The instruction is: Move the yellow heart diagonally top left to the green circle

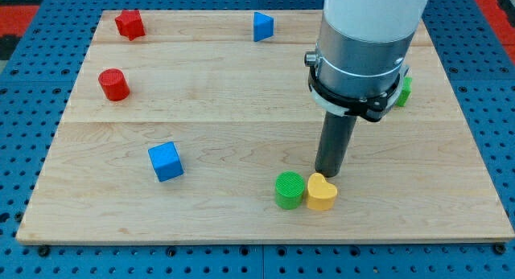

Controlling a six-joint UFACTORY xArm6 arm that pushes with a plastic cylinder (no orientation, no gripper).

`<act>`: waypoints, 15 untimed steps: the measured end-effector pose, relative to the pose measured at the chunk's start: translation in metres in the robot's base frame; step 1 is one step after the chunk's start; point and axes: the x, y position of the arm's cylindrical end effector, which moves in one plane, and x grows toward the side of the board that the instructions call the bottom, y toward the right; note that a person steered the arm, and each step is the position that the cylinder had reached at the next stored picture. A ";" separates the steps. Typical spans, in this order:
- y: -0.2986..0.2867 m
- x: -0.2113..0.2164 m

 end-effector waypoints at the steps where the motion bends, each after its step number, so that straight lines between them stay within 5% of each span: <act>1: -0.002 0.000; 4: 0.058 0.008; 8: 0.058 0.077; 12: 0.021 0.076; 15: -0.007 0.034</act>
